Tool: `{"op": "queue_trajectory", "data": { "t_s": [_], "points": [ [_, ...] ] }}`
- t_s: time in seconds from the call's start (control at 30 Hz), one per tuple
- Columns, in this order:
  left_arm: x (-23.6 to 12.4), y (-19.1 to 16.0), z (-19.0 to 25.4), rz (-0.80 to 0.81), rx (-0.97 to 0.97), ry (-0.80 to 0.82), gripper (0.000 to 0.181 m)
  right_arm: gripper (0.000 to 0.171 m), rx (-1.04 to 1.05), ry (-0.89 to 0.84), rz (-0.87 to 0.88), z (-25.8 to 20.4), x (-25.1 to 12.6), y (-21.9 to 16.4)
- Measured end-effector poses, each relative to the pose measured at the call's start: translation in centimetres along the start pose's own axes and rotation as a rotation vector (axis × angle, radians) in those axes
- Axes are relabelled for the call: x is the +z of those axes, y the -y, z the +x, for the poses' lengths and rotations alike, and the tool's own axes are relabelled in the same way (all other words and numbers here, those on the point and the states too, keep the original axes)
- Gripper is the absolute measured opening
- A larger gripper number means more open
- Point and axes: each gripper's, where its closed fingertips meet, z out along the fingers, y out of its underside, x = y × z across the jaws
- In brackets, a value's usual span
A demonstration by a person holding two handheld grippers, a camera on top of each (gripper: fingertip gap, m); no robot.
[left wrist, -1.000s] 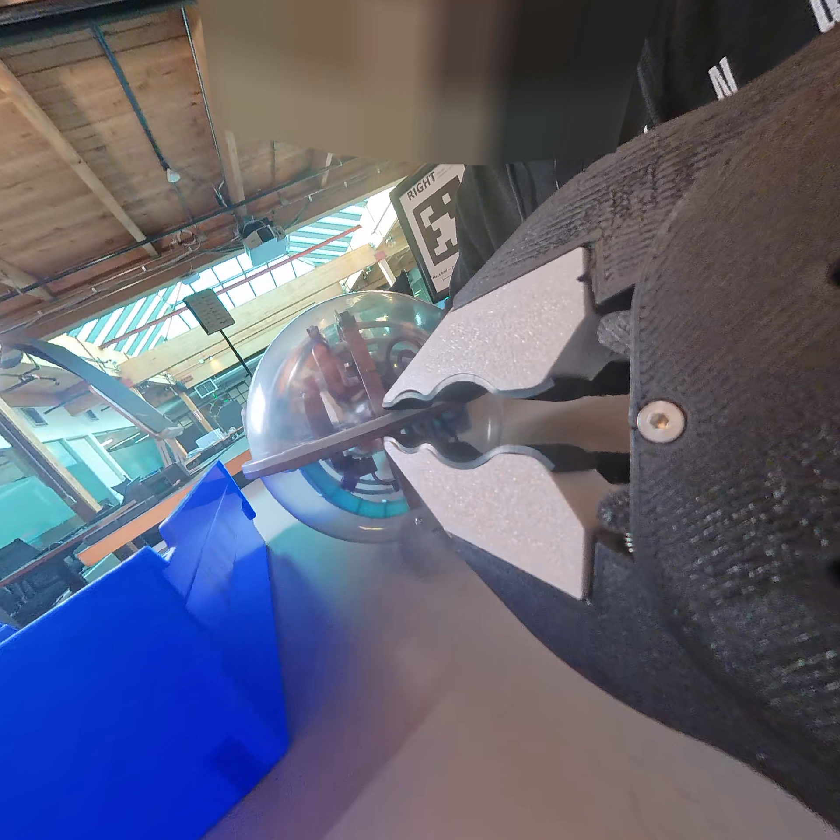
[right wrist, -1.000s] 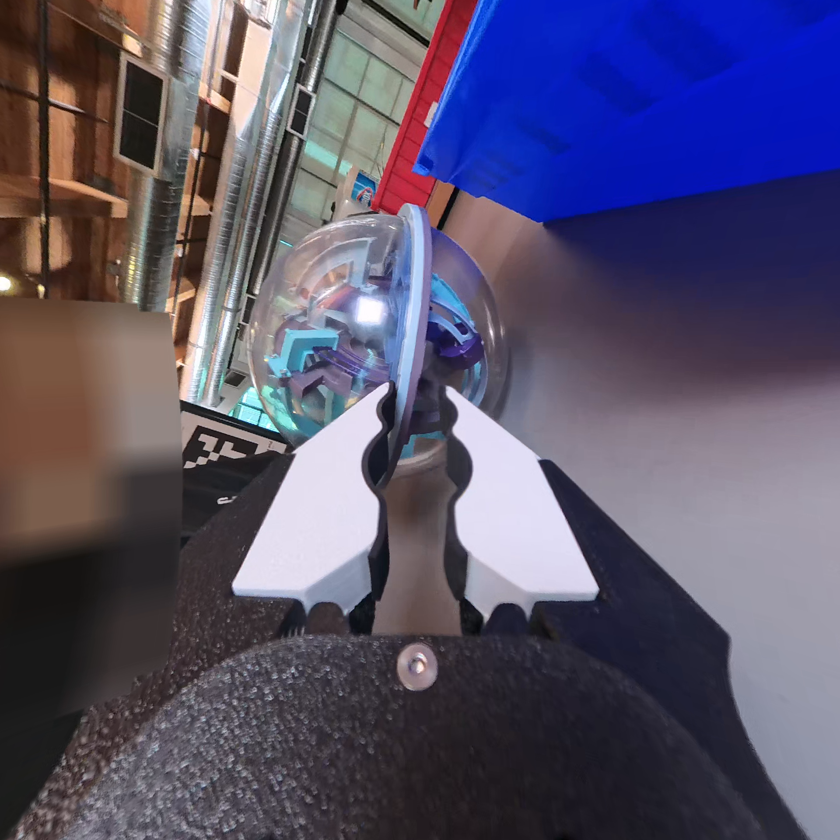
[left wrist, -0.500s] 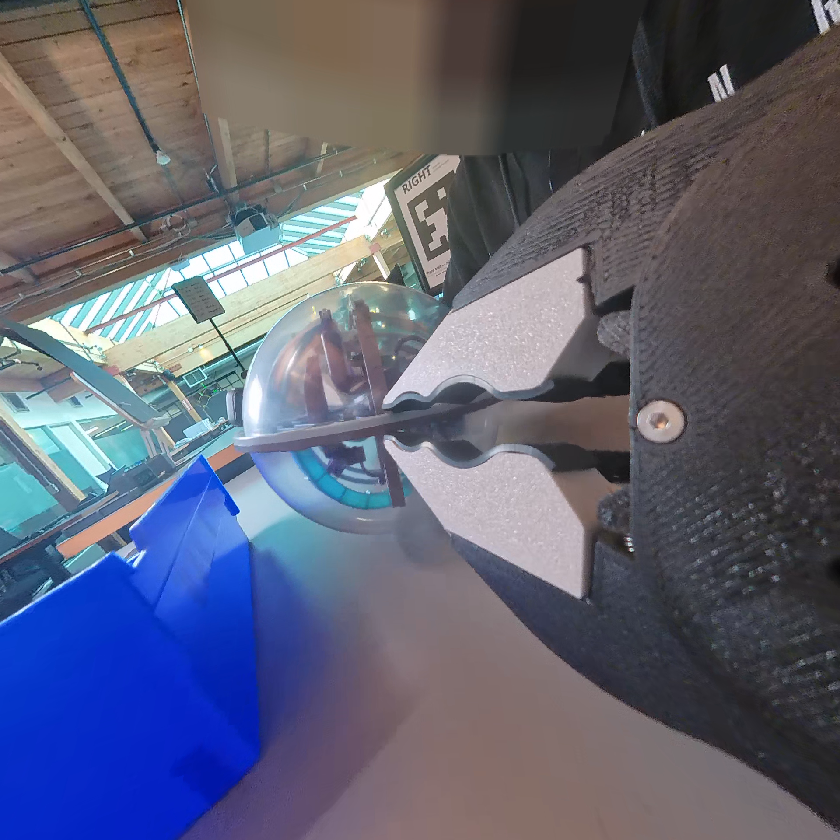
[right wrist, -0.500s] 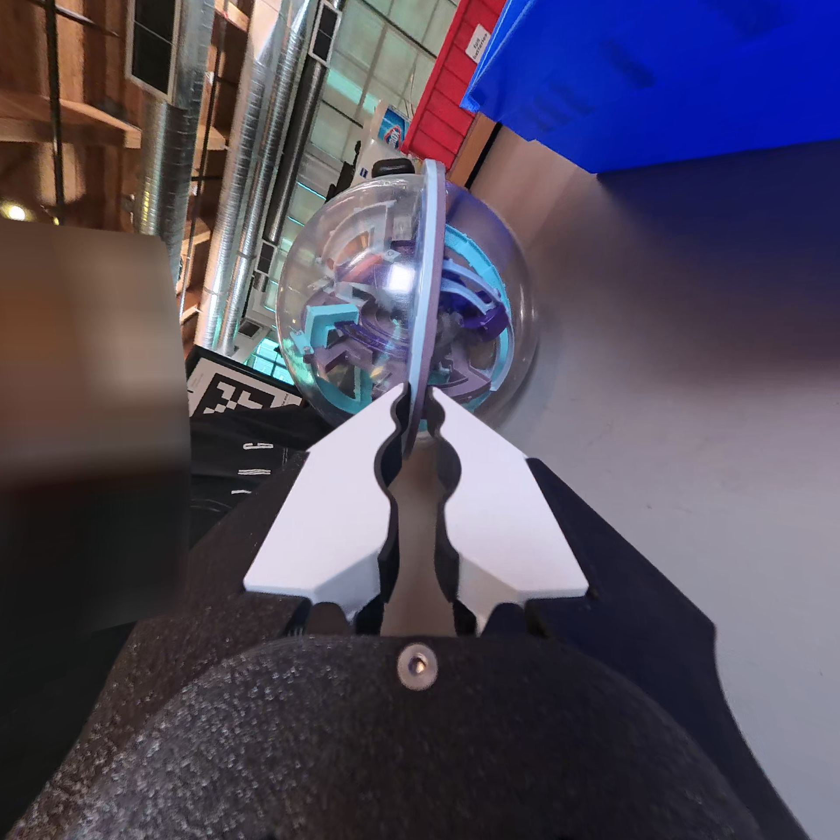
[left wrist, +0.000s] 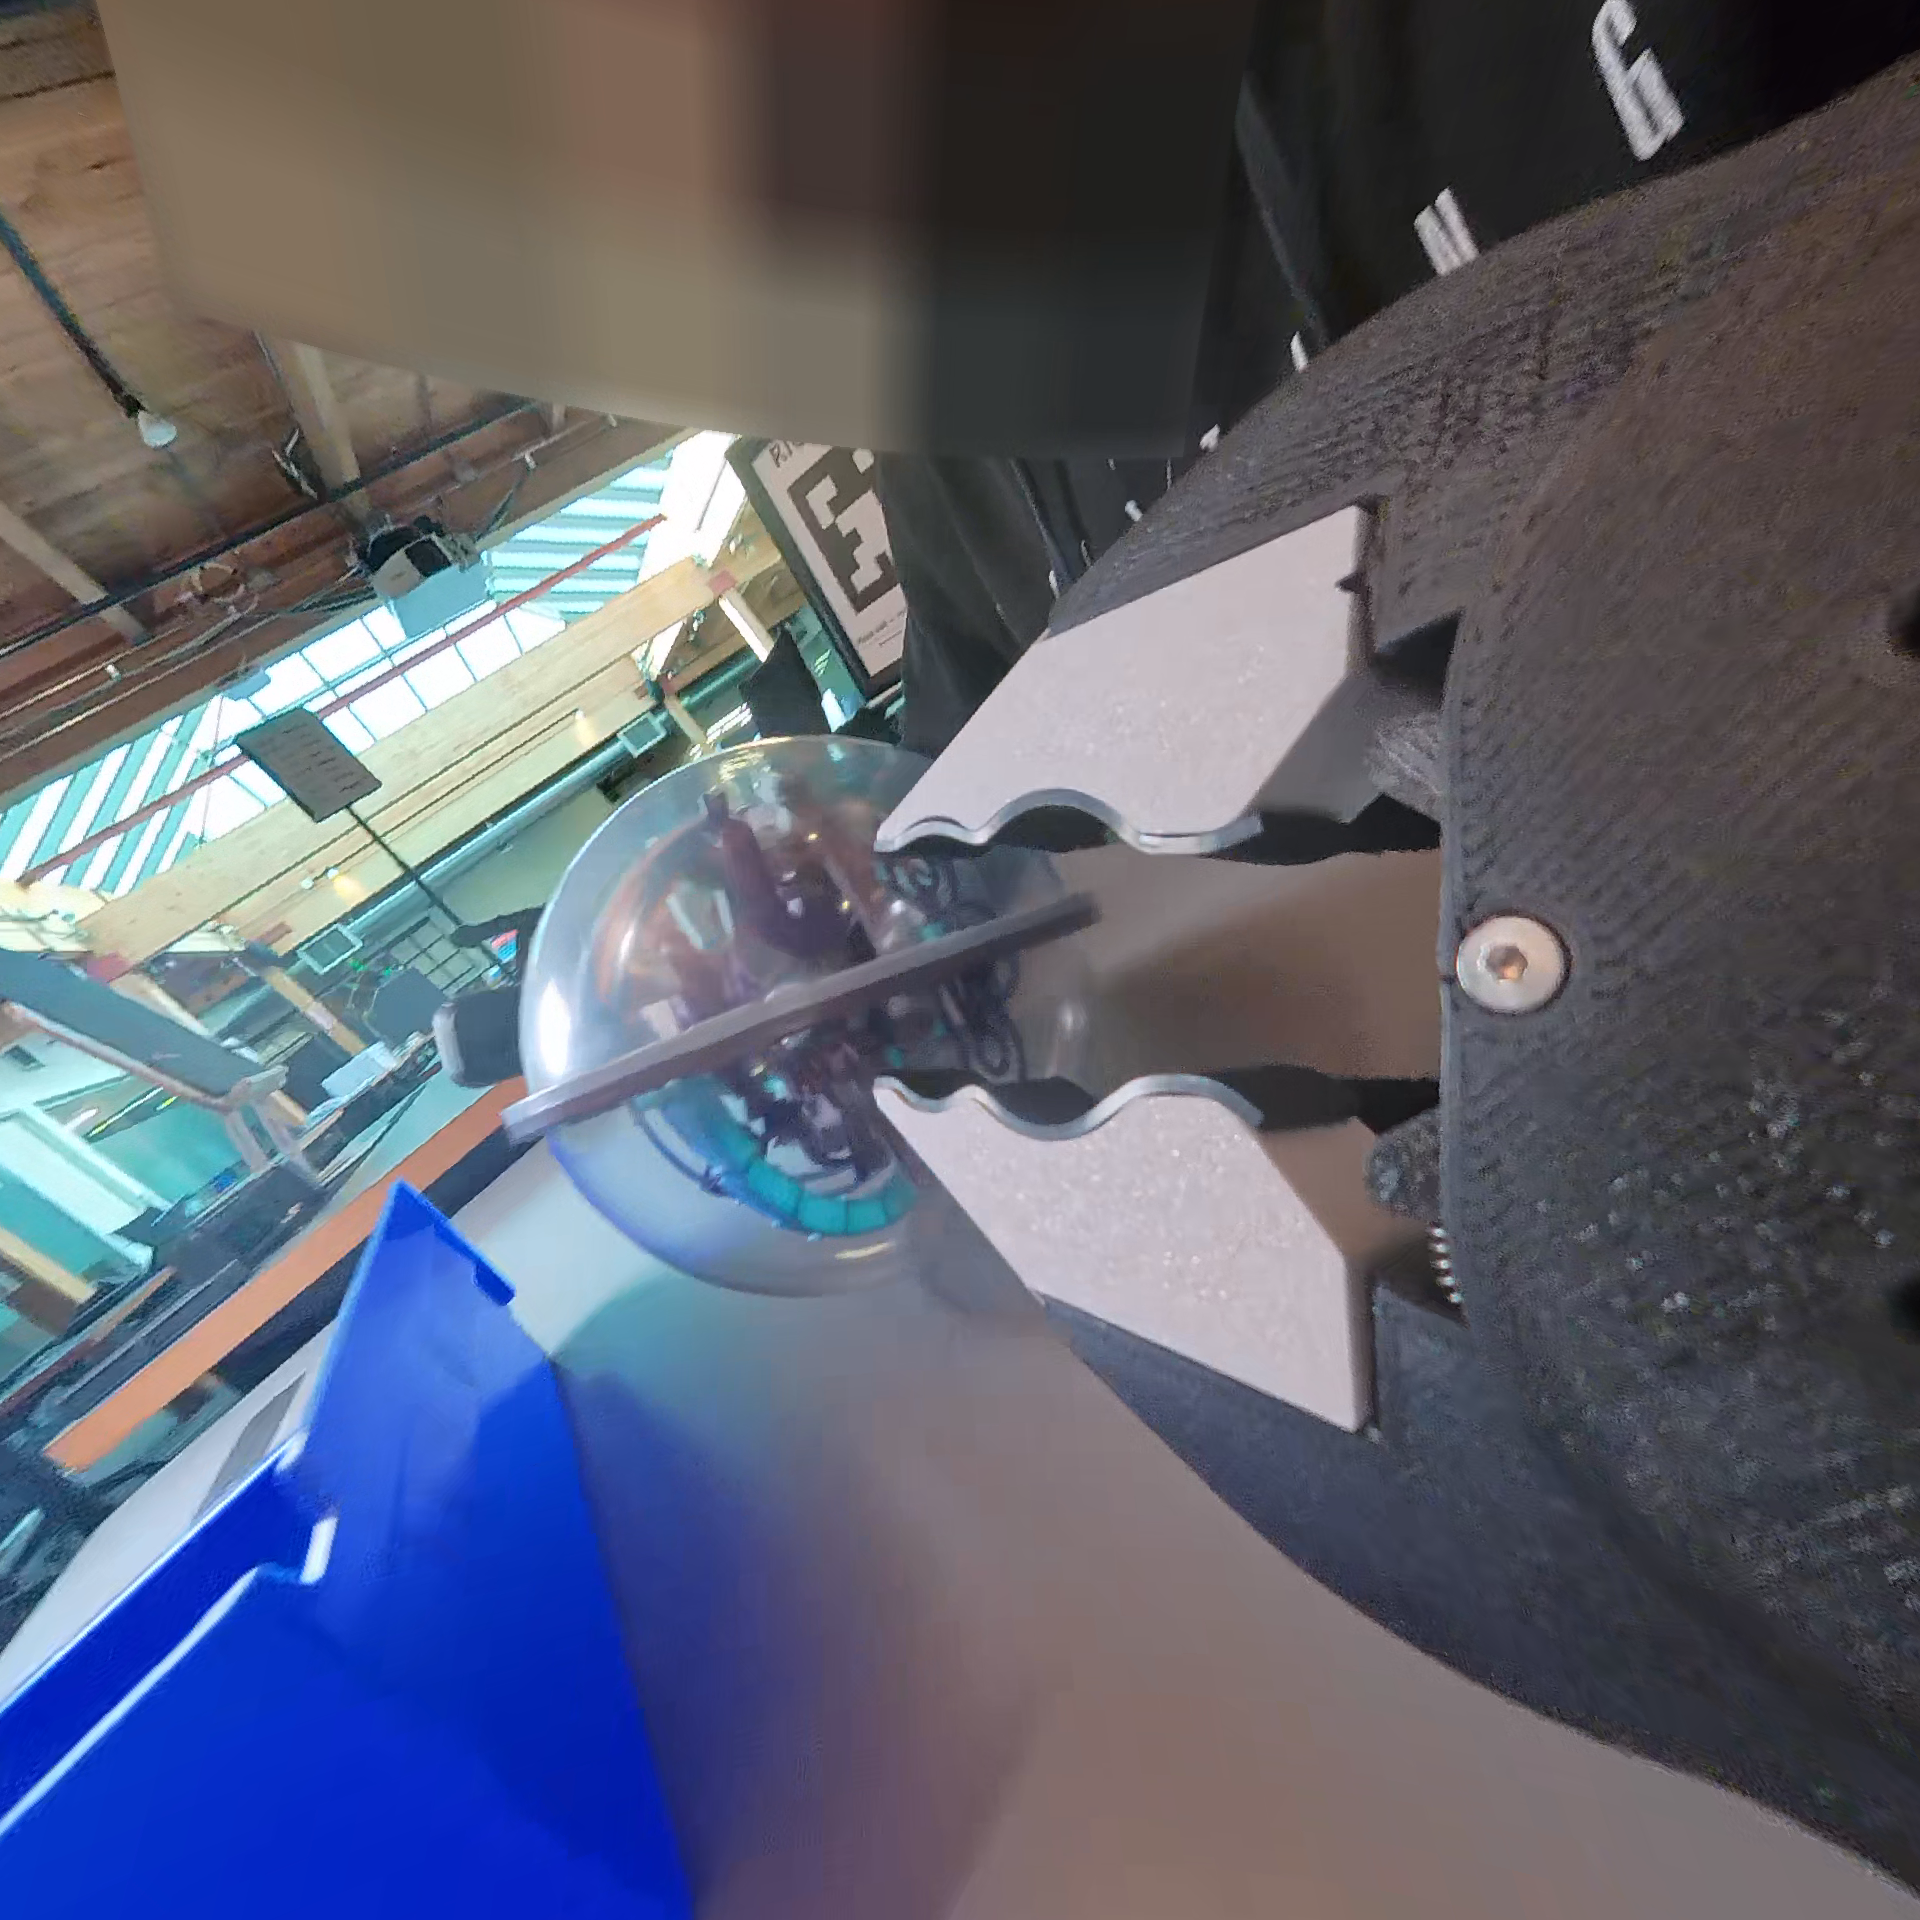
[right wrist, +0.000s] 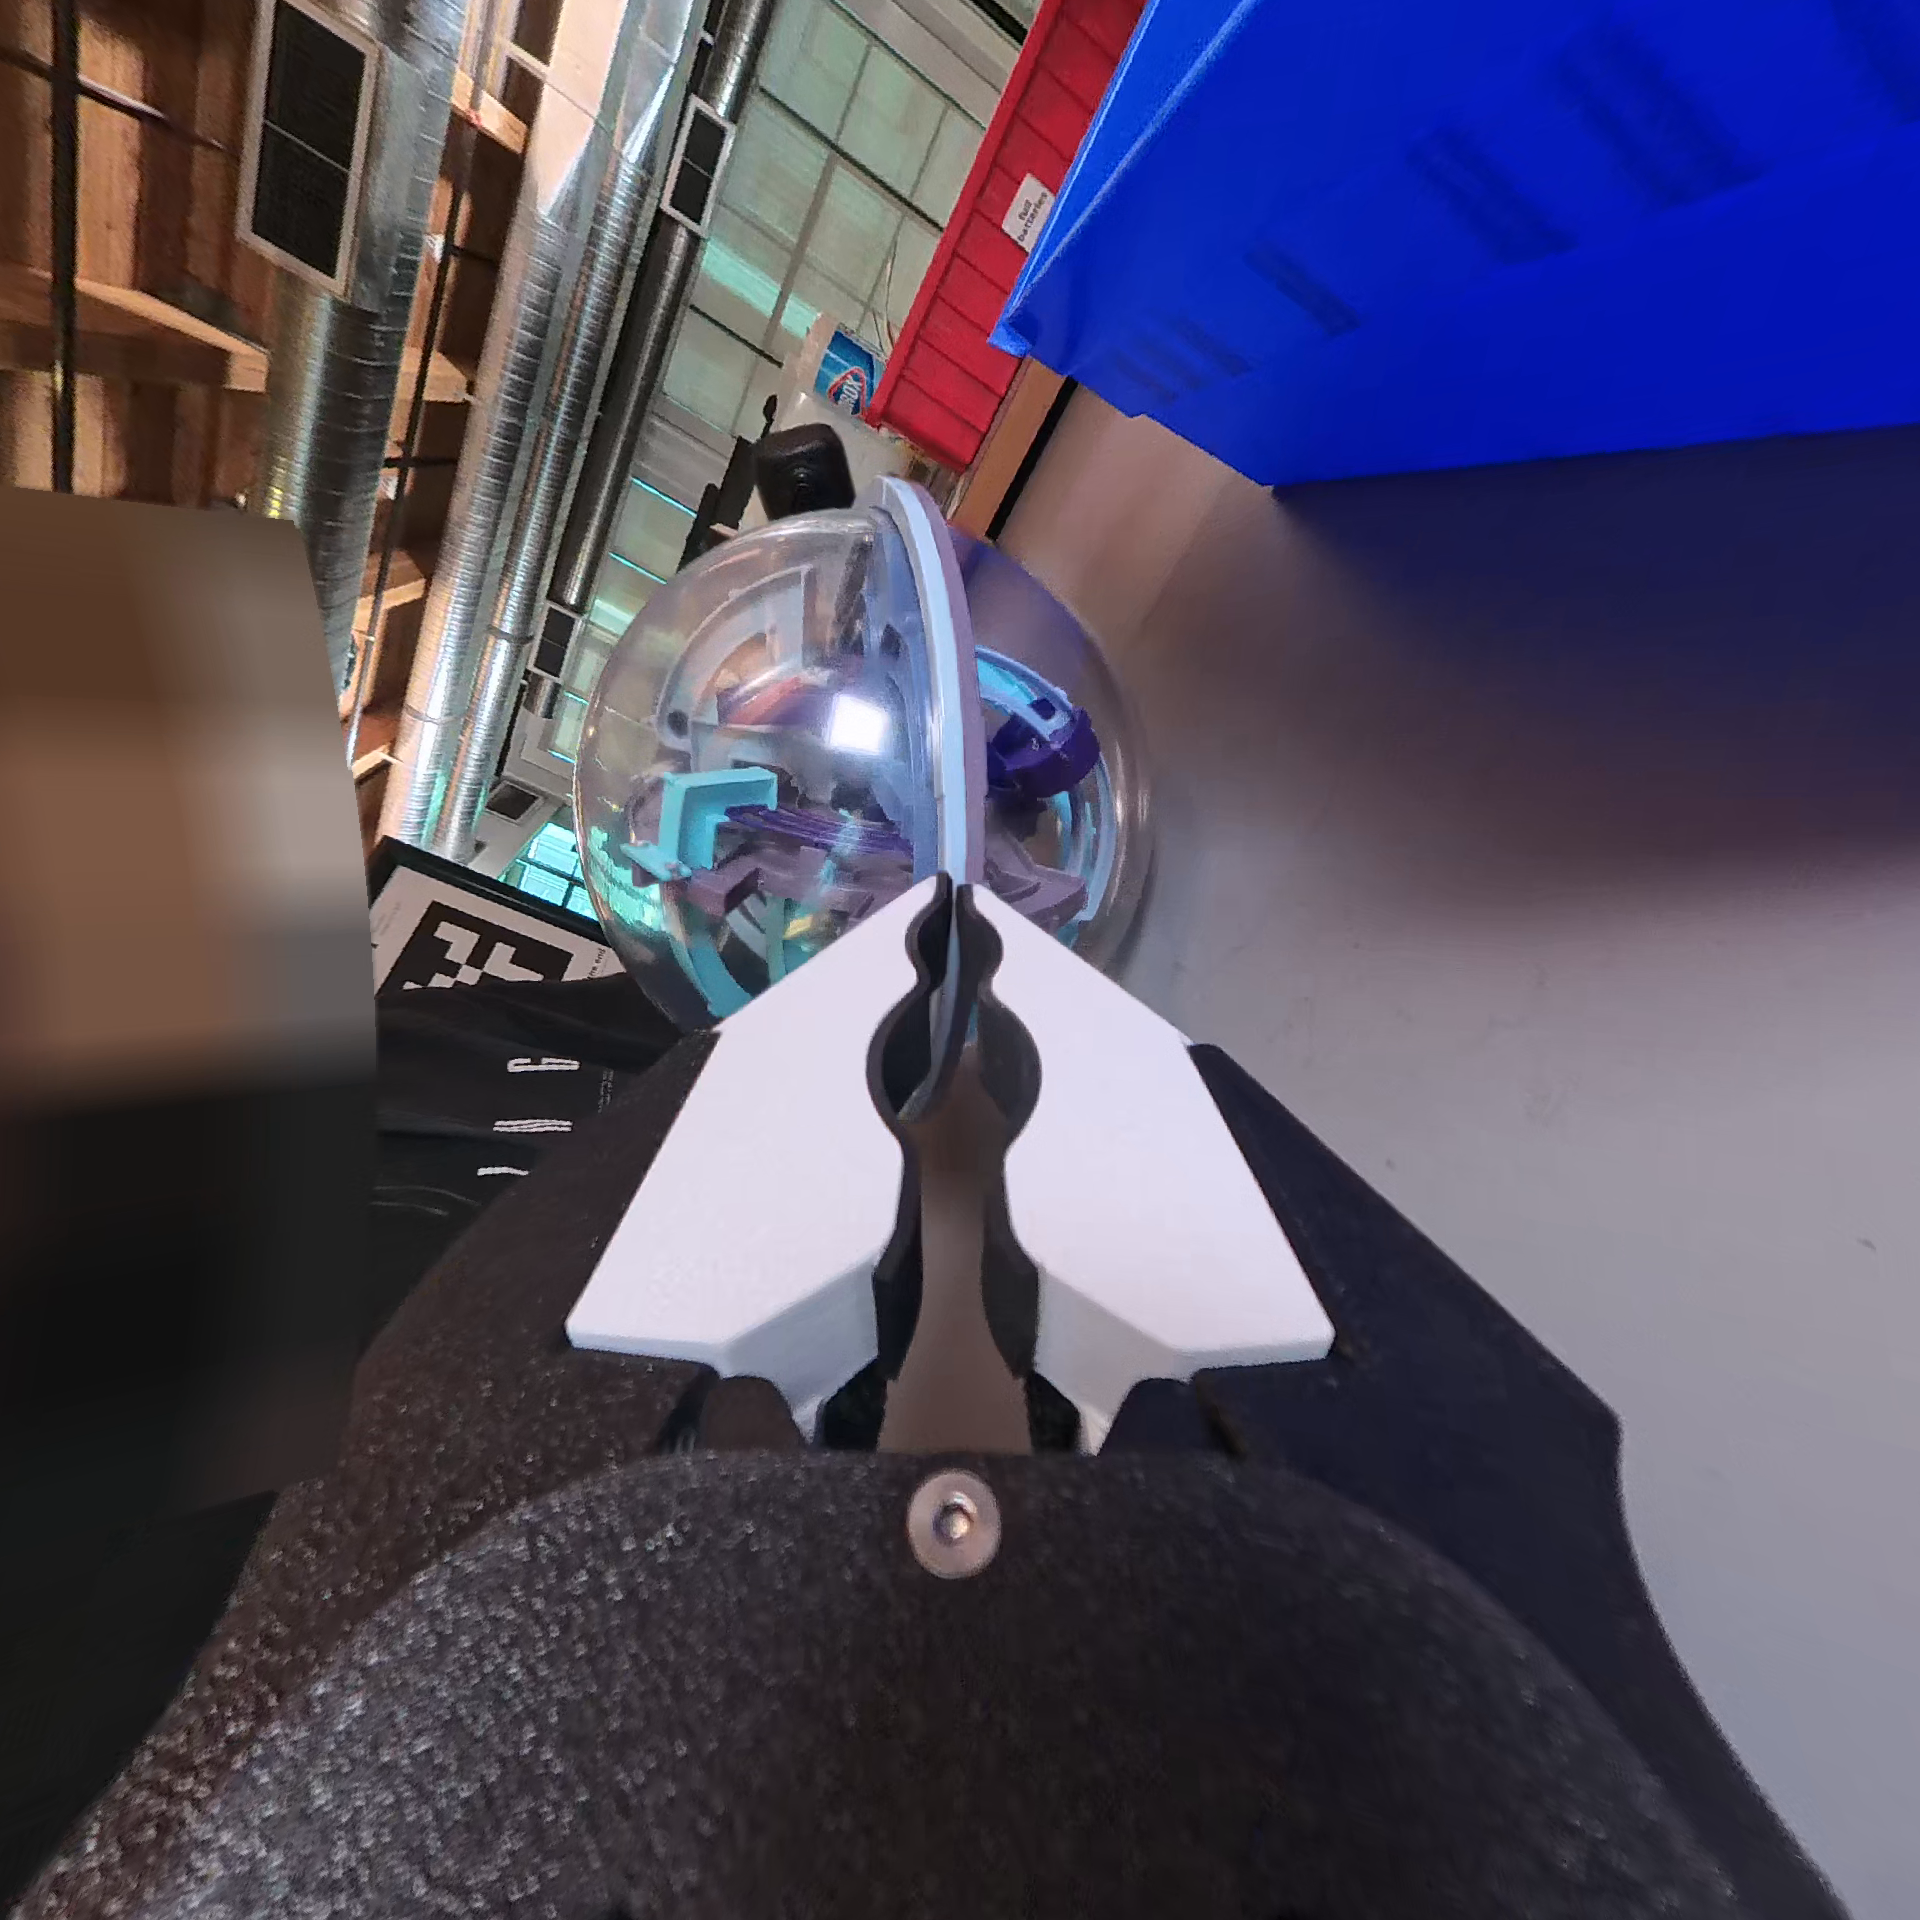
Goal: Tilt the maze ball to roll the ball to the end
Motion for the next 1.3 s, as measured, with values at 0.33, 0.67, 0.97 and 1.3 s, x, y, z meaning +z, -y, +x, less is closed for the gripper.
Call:
{"op": "queue_trajectory", "data": {
  "t_s": [0.33, 0.67, 0.97, 1.3],
  "points": [
    [1.7, 0.6, 1.2, 0.059, 0.053, -0.027, 0.049, 0.023, -0.105, -0.026, -0.027, -0.5, -0.7, 0.2],
    [0.9, -6.3, -0.4, -0.391, 0.13, 0.08, 0.043, 0.031, -0.209, -0.103, 0.12, -0.4, 0.8, 4.3],
    [1.5, 4.2, 4.9, 0.225, 0.286, 0.04, 0.085, 0.091, -0.66, -0.383, -0.03, -5.6, -3.3, 0.8],
    [7.9, -1.4, 3.3, -0.101, 0.25, 0.09, 0.086, 0.121, -0.649, -0.658, -0.181, -6.0, 1.0, -7.1]
  ]
}}
